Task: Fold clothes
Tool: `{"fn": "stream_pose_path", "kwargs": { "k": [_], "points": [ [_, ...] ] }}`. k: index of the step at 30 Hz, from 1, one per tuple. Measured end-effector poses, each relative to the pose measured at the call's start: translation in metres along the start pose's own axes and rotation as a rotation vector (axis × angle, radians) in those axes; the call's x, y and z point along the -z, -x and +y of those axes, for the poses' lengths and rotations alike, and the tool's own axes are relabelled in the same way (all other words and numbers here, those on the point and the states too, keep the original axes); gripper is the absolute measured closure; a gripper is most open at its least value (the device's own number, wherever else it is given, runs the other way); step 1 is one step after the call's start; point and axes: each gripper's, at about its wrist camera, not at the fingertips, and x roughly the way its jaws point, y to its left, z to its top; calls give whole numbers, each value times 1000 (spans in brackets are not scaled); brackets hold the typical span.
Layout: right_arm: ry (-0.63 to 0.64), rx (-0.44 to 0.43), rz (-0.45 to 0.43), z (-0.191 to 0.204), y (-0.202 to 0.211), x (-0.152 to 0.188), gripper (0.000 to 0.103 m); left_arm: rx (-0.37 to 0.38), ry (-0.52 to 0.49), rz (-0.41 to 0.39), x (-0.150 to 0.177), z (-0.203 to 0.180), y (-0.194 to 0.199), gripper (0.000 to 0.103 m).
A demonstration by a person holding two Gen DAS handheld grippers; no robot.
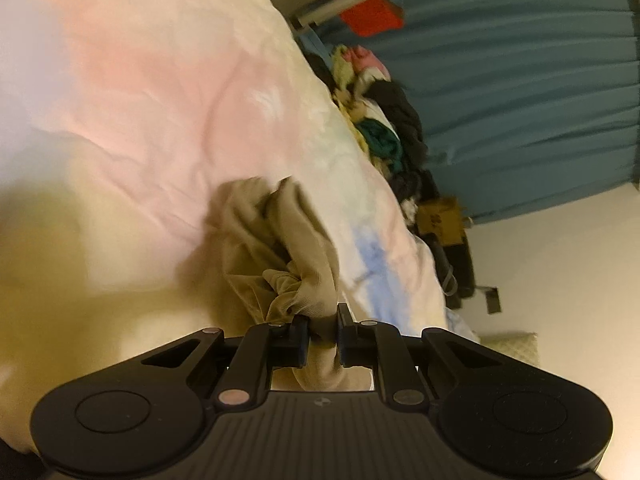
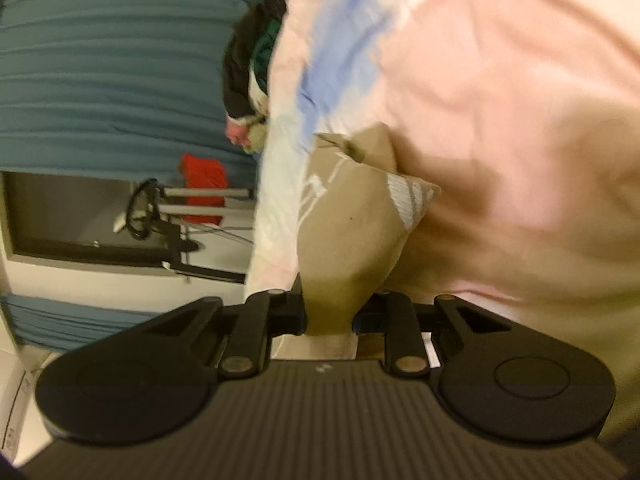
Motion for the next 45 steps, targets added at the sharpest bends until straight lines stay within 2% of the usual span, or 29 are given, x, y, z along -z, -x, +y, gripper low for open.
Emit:
{"fn": "stream_pose_path", "kwargs": {
  "k": [3,7,10,15,18,20,22,24,27,28,31,34,36,38,40,42,43,44,45],
  "points": [
    [-3,-10,-36,14,16,-15,80,11,-60,32,0,-34,-11,89],
    [12,-19,-99,28,43,-47,80,1,-143,74,0,-86,-51,89],
    [15,-1,-128,35,49,-86,80,-7,-193,109,-4,-128,-102,89],
    [79,95,-149,65,29,-177,80,-26,-203,140,-20,-201,-202,89],
    [165,102,-151,97,17,-235,80,59,-186,94,-28,-245,-248,89],
    [210,73,-191,115,14,-266,80,117,-204,74,-29,-270,-275,89],
    [229,56,-239,112,10,-284,80,140,-255,57,-24,-285,-301,89],
    [238,43,-289,103,5,-298,80,156,-361,37,-10,-289,-324,89],
    [238,35,-348,83,-3,-316,80,161,-476,44,20,-258,-352,89],
    [214,59,-339,65,-8,-315,80,148,-489,69,29,-241,-359,89],
    [150,147,-282,3,-17,-301,80,47,-557,156,53,-196,-369,89],
    [112,198,-230,-47,-21,-279,80,23,-638,167,70,-173,-364,89],
    [75,193,-225,-67,-19,-270,80,8,-676,167,77,-163,-361,87],
    [30,179,-226,-77,-19,-269,80,-12,-696,154,79,-162,-354,76],
    [2,188,-216,-73,-15,-269,80,-39,-718,134,78,-166,-340,71],
    [-10,215,-202,-66,-7,-268,80,-55,-749,119,78,-172,-324,56],
    [-5,227,-197,-62,0,-263,79,-61,-765,111,78,-175,-313,44],
    [5,237,-199,-58,7,-258,79,-68,-780,96,81,-179,-301,40],
    [22,245,-201,-54,15,-252,79,-65,-793,88,83,-186,-291,40]
  ]
}}
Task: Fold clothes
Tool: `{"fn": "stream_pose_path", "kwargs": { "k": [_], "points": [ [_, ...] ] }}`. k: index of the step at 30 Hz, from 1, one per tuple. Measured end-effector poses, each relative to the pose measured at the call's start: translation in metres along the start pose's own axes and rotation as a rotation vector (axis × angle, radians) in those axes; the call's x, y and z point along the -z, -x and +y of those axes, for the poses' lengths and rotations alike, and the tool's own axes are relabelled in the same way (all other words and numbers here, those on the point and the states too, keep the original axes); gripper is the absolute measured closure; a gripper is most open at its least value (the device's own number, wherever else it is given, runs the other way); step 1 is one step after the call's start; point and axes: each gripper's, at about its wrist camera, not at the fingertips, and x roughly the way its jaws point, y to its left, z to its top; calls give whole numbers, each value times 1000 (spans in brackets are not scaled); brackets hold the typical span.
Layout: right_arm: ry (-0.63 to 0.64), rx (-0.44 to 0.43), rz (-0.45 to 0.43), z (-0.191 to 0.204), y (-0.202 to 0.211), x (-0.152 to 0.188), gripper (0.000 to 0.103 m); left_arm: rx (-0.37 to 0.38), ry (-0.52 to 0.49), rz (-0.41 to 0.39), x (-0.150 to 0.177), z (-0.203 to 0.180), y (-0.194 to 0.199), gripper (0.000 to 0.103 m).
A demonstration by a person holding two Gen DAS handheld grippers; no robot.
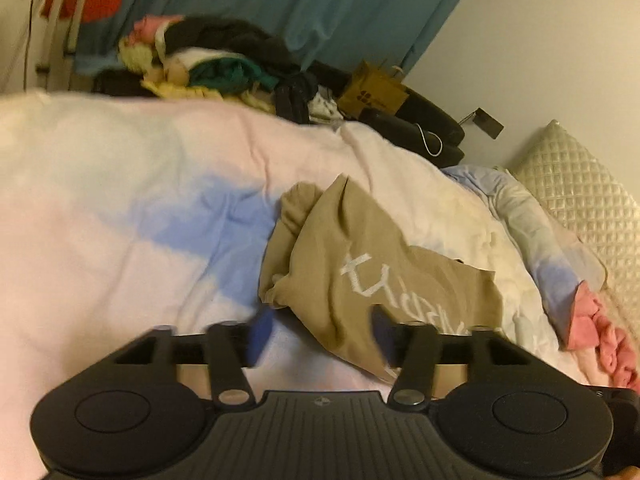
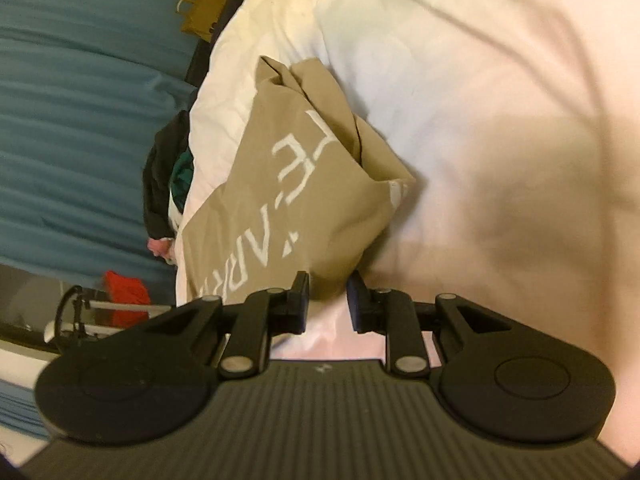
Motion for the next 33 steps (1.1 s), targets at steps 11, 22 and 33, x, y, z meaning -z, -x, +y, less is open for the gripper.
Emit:
{"fn": "stream_pose_path", "kwargs": {
  "k": [11,22,33],
  "points": [
    [440,-30,-106,76,143,69,79,-10,-231,-164,14,-63,170,19],
    [850,-103,-382,137,254,160,15,-50,-389,-322,45,-99,307,0],
    [926,-74,-469,110,263,206,17,-79,-392,-367,95,-81,358,0]
  ]
}}
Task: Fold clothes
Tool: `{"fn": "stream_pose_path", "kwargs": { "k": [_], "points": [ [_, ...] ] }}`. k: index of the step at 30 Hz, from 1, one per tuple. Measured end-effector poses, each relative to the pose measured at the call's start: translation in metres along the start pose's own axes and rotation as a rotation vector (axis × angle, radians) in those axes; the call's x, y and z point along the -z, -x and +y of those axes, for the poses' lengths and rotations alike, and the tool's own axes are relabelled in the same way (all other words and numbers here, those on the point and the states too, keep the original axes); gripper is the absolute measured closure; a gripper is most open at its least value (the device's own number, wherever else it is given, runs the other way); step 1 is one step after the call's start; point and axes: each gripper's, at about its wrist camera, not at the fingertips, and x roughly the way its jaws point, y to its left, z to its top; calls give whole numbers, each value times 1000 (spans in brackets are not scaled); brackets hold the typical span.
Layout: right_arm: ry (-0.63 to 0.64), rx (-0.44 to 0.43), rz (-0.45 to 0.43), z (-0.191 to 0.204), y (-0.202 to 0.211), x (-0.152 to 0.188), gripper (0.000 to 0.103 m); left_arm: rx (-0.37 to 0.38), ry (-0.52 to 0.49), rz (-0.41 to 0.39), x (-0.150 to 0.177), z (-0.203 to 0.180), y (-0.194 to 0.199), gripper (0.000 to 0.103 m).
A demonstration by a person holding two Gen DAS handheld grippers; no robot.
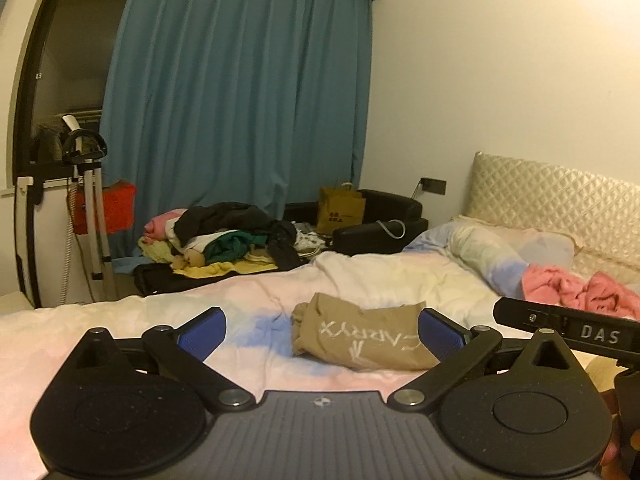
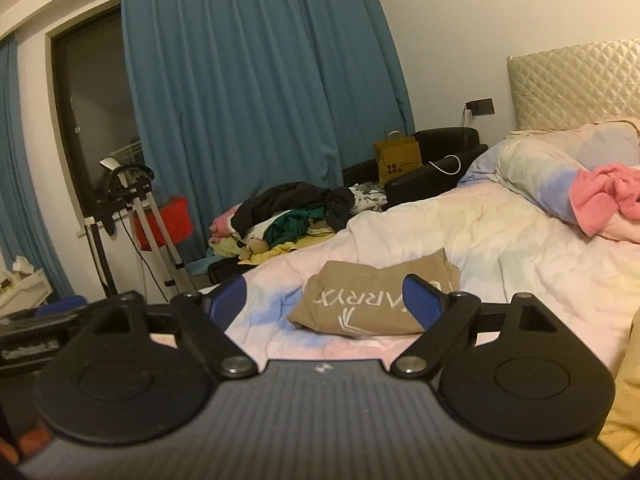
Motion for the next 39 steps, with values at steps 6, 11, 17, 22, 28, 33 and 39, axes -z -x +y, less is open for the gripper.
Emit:
{"fn": "stream_pose_path", "kwargs": {
  "k": [6,11,17,22,28,33,39],
  "points": [
    [50,31,-21,12,-4,29,17,-26,-34,7,19,3,1,0],
    [87,42,-29,22,-10,51,17,-36,-23,17,29,14,-8,0],
    [48,61,41,24,-26,70,17,-75,12,66,40,28,-21,0],
    [80,83,38,27,-27,72,17,-83,24,91,44,33,-28,0],
    [97,96,46,28,-29,74,17,-92,30,101,47,35,-32,0],
    [99,98,47,28,-28,74,17,-88,32,108,49,35,-31,0],
    [108,101,56,30,-28,75,17,-94,17,112,53,33,-30,0]
  ]
}}
